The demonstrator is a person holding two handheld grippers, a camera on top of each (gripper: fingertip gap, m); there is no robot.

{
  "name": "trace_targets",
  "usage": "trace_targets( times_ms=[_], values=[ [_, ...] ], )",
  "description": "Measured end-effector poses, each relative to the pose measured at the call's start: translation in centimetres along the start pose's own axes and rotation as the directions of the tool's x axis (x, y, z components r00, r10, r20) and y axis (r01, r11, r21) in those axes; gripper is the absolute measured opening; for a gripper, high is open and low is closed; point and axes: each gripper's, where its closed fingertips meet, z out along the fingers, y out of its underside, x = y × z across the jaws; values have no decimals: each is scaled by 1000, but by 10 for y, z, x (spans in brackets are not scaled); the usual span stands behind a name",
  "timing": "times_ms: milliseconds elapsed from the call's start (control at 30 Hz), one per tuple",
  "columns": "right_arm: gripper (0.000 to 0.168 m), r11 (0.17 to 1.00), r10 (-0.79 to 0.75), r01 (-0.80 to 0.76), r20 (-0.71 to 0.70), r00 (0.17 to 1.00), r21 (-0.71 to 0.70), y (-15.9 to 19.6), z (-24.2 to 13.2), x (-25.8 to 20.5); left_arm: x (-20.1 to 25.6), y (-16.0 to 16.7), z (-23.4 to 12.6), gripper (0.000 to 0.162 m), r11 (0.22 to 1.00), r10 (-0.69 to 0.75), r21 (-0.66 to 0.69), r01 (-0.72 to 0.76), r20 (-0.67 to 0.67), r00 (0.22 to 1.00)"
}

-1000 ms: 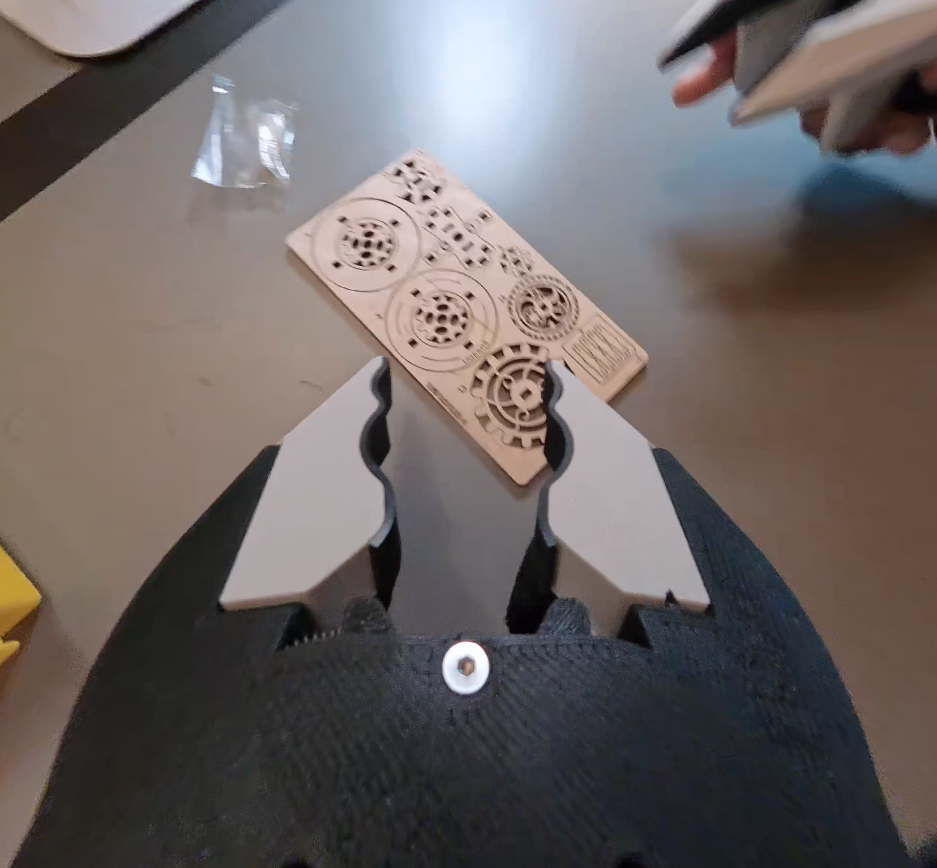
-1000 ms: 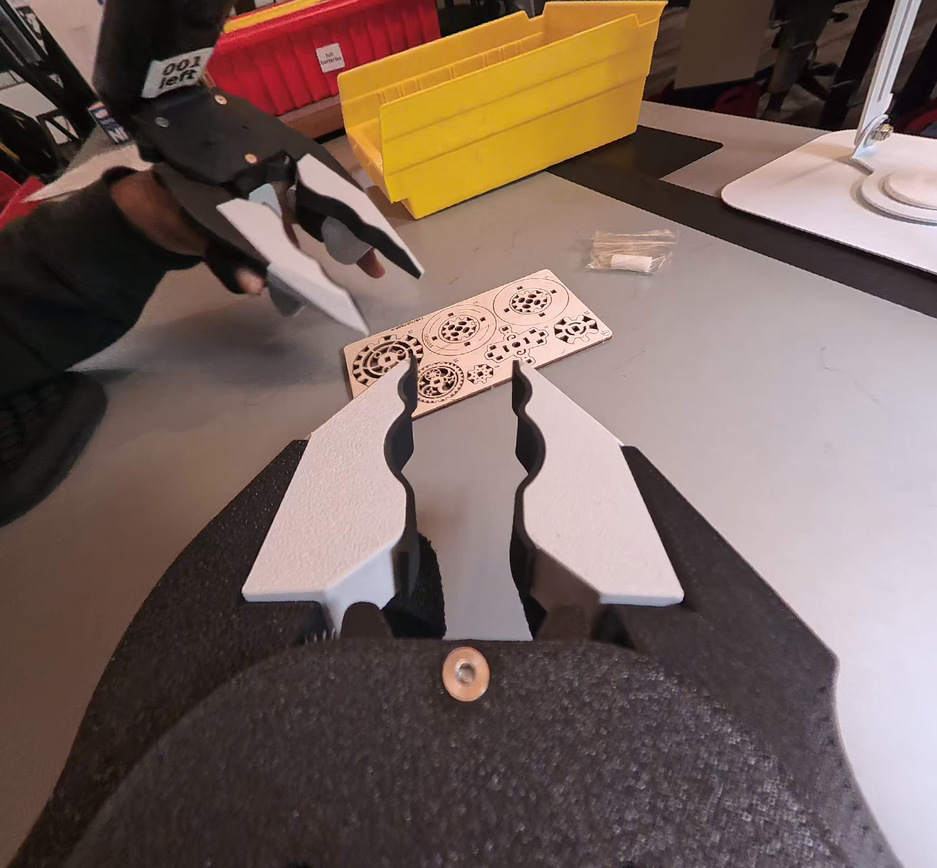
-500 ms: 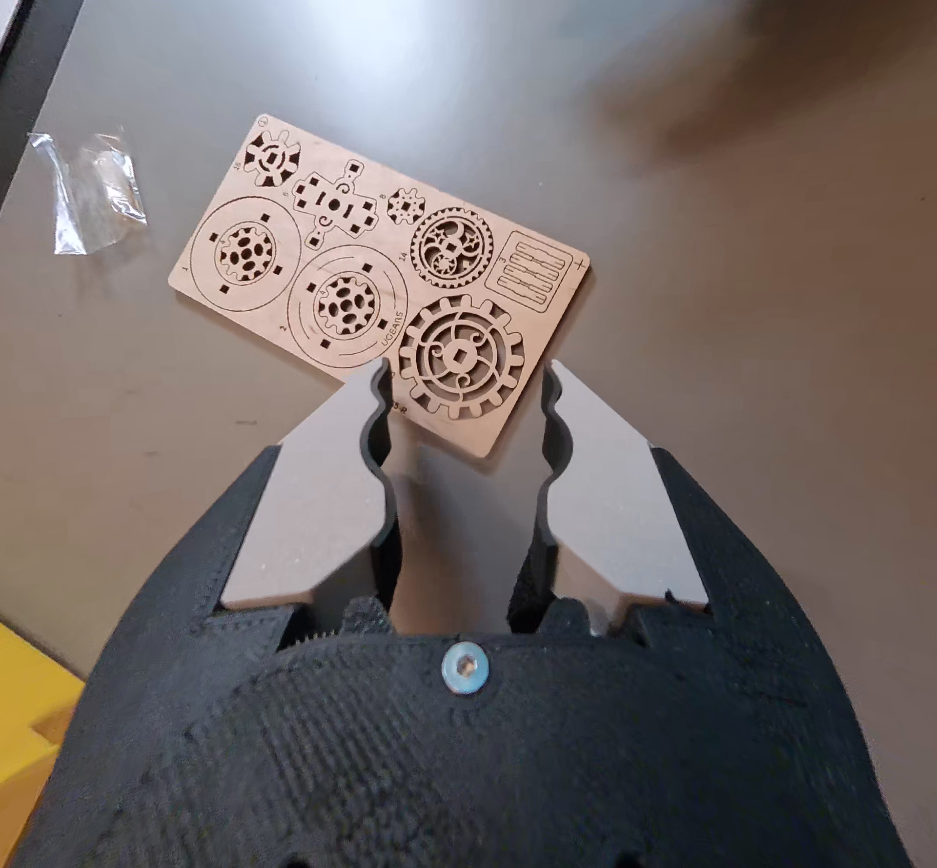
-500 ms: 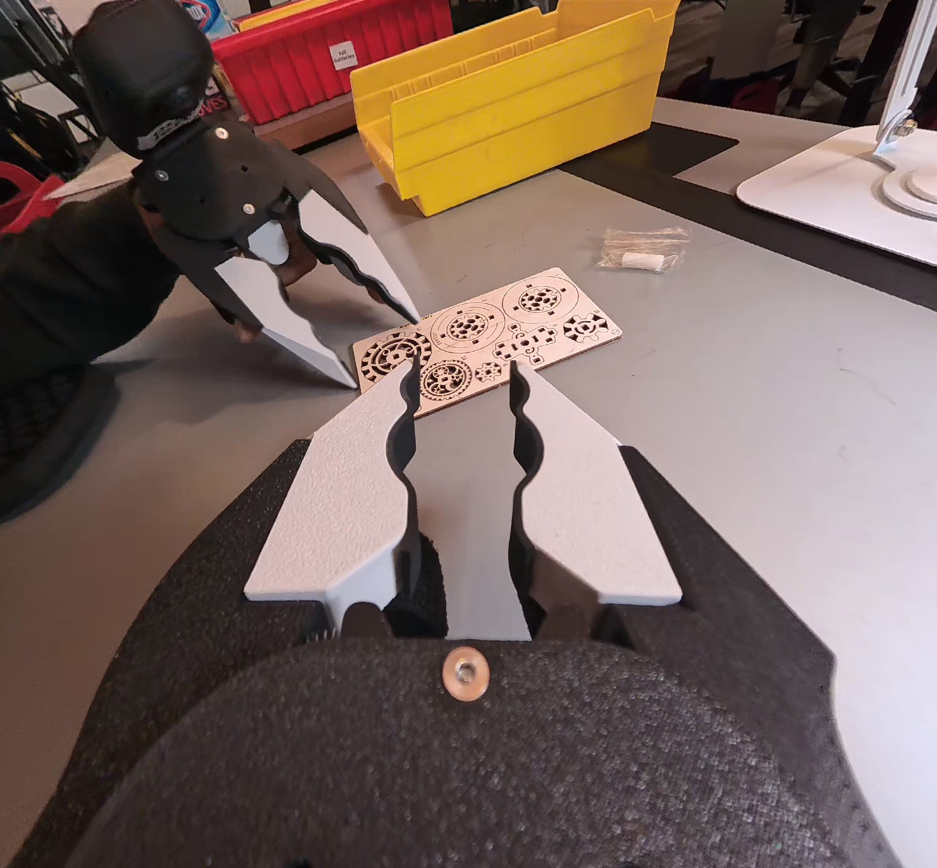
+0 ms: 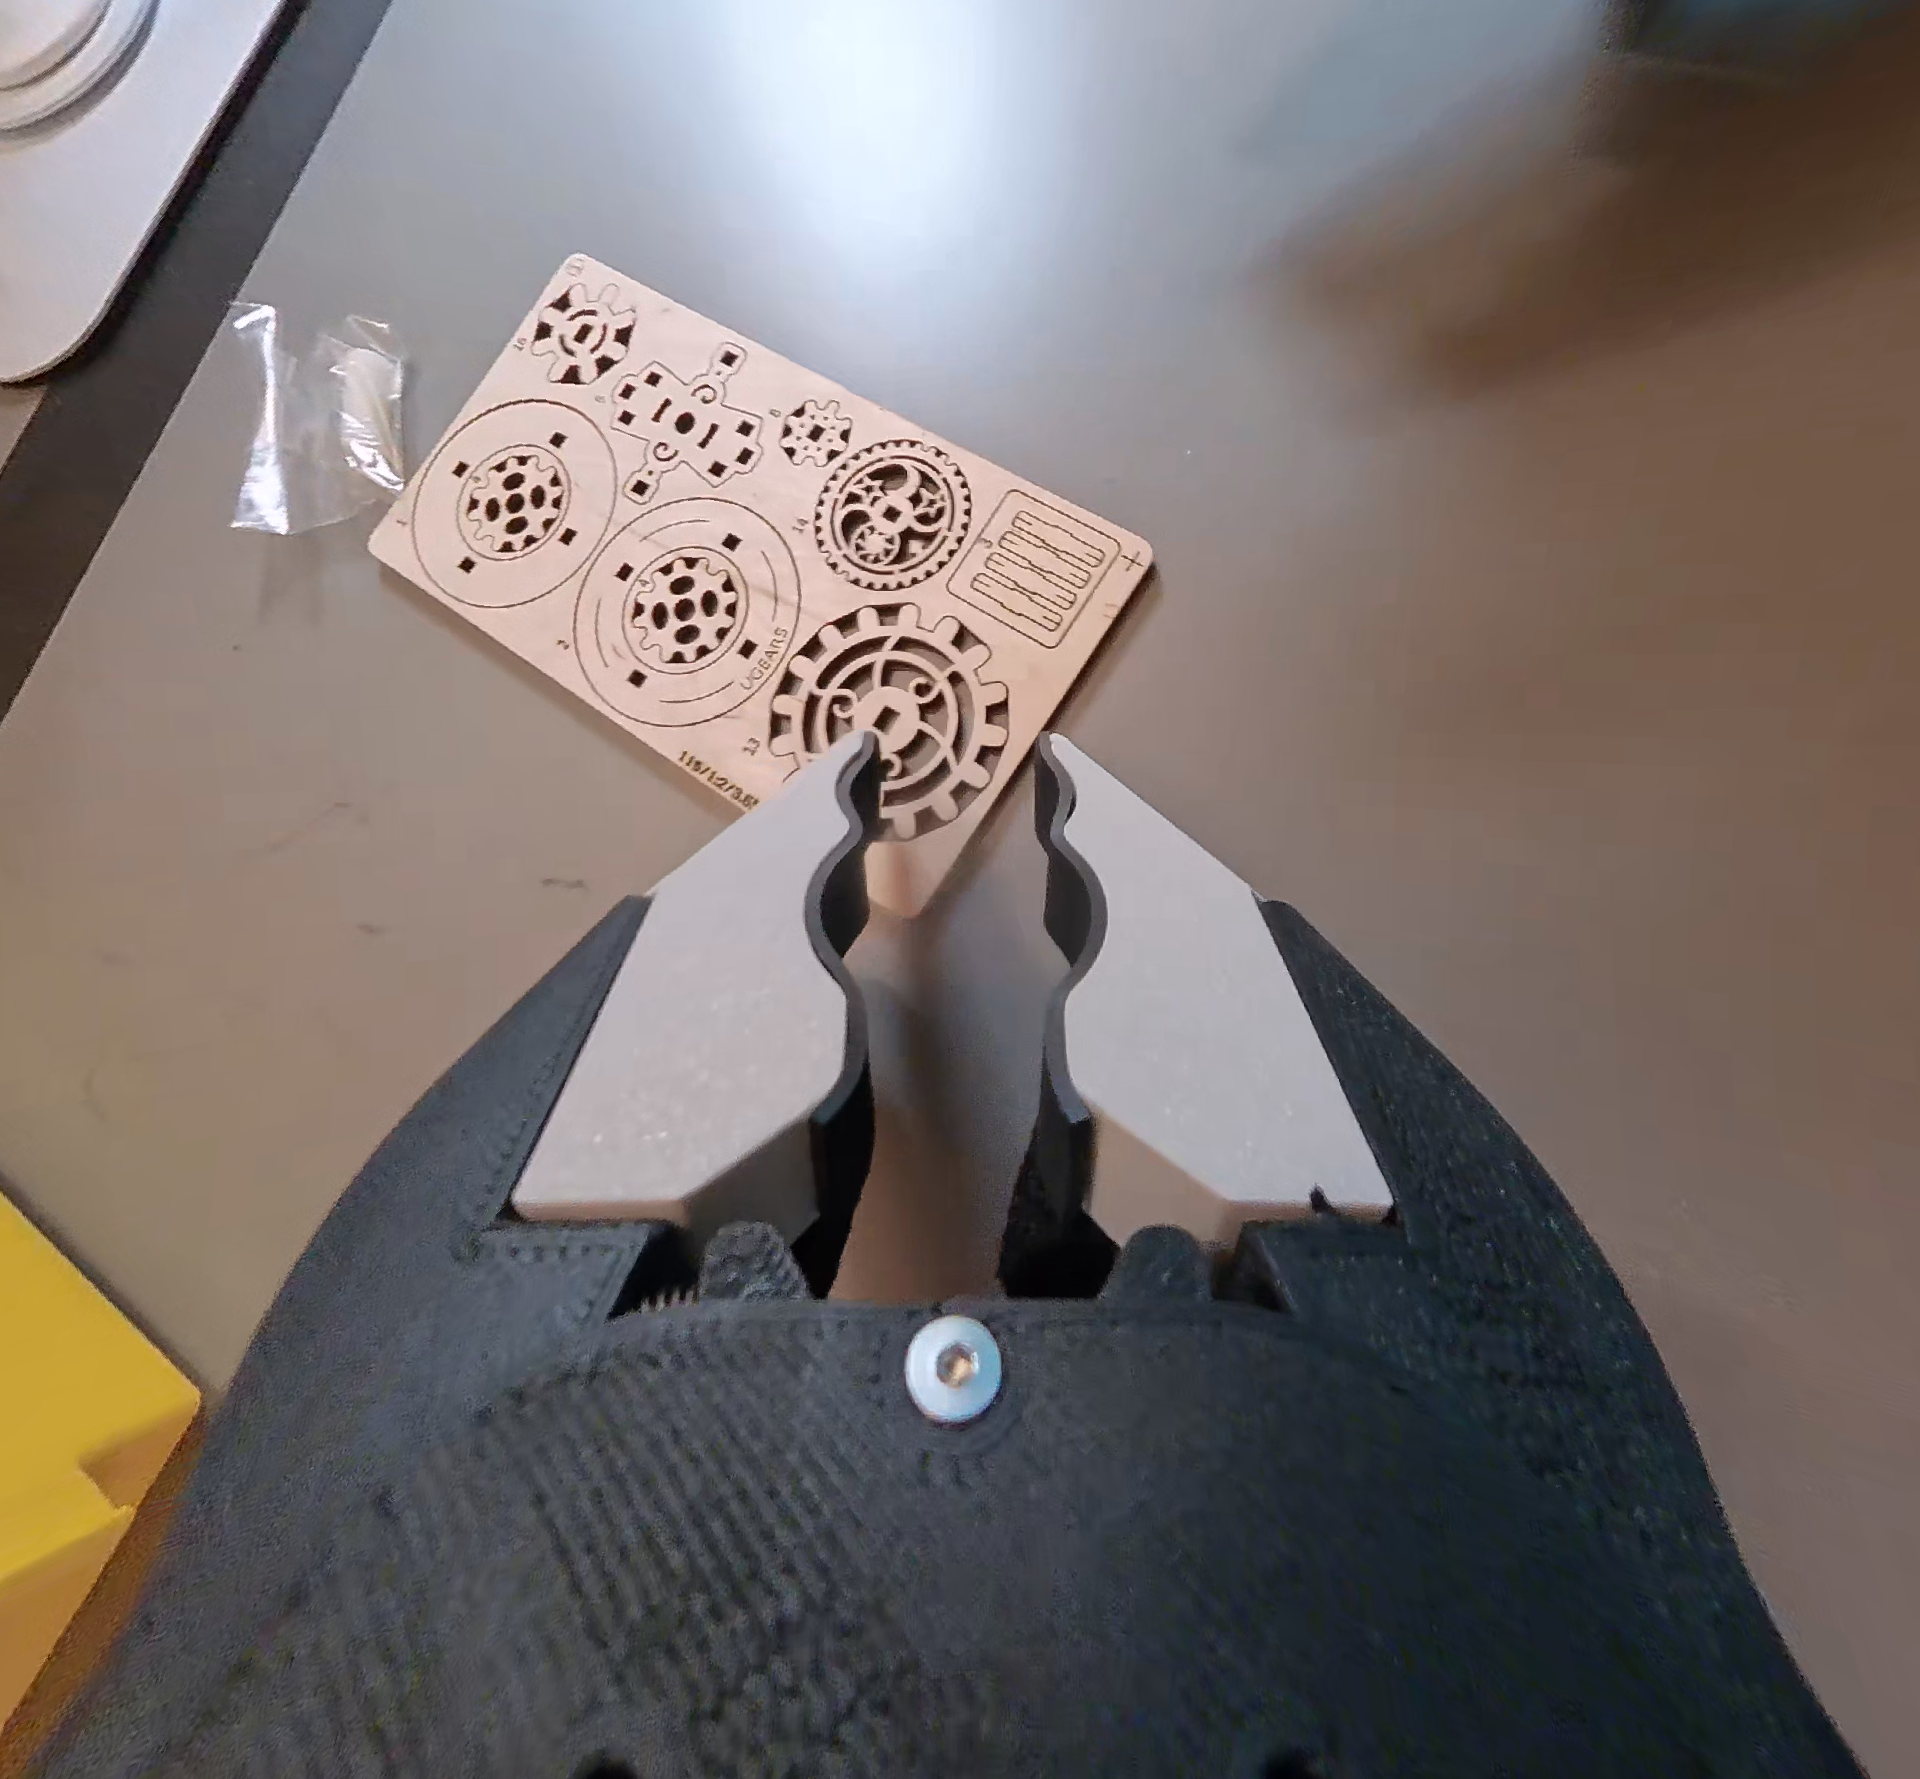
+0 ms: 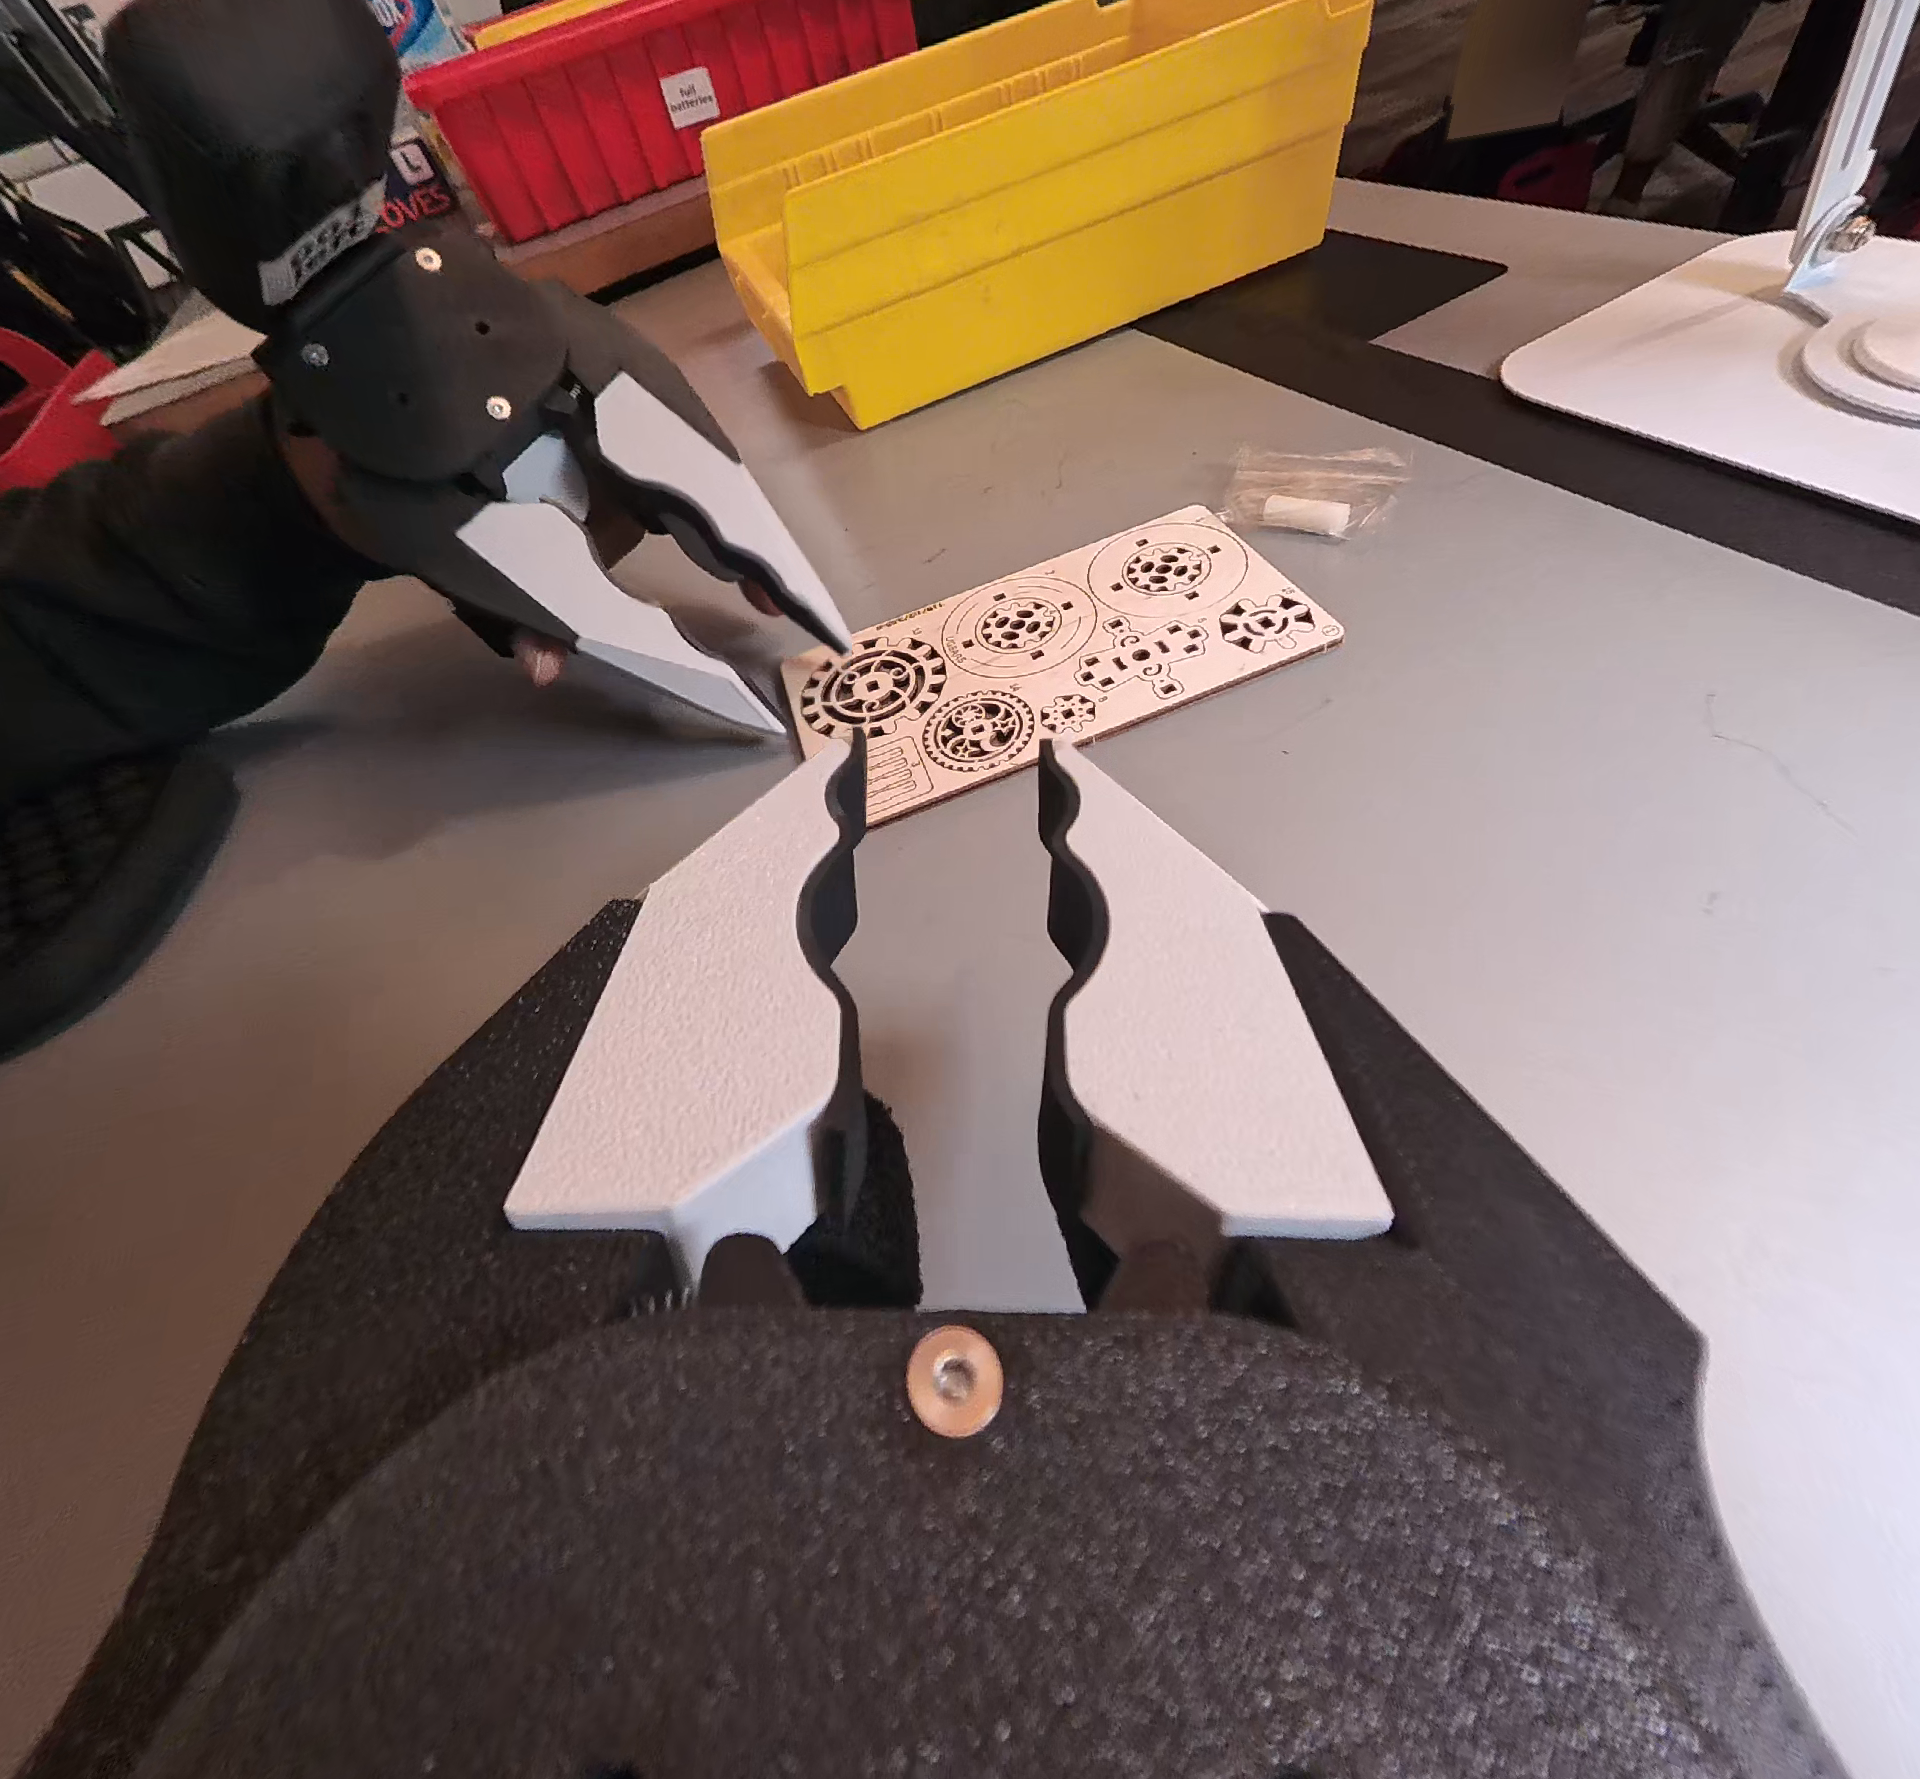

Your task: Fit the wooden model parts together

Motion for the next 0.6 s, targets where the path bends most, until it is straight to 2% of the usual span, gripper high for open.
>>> trace_targets(
  times_ms=[133,200,400,600],
  values=[
    [30,1000,4,-4,2,1000,-3,2,1,1,-9,3,-2,44,999,-49,14,49,13,999],
    [30,1000,7,-7,3,1000,-3,2,0,2,-7,5,0,47,998,-64,10,64,-4,998],
    [29,1000,13,-13,2,1000,-1,2,0,3,2,5,4,30,996,-85,-1,85,-50,995],
    [28,1000,17,-17,3,1000,-5,3,1,3,3,5,4,25,997,-83,-4,83,-43,996]
  ],
)
